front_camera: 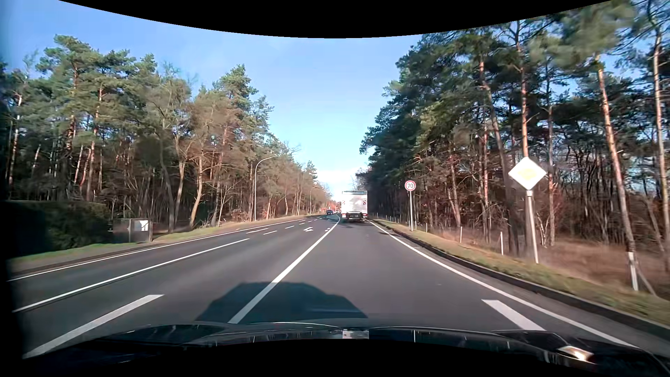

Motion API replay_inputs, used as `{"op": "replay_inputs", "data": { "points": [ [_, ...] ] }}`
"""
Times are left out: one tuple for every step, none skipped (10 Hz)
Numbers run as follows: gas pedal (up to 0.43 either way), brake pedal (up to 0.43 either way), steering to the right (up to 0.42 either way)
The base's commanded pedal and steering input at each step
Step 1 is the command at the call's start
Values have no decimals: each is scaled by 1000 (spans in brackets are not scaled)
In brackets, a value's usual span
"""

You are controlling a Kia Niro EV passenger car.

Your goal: Follow the waypoints while adhering to traffic rules and regulations

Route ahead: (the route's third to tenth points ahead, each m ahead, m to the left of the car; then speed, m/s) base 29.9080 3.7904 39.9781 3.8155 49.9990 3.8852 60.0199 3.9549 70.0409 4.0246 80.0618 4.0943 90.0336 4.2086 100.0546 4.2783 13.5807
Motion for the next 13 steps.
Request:
{"op": "replay_inputs", "data": {
  "points": [
    [59,0,-2],
    [59,0,-2],
    [59,0,-2],
    [59,0,-2],
    [59,0,-2],
    [59,0,-2],
    [79,0,-2],
    [87,0,-2],
    [98,0,-2],
    [110,0,-2],
    [110,0,-2],
    [110,0,-2],
    [118,0,-2]
  ]
}}
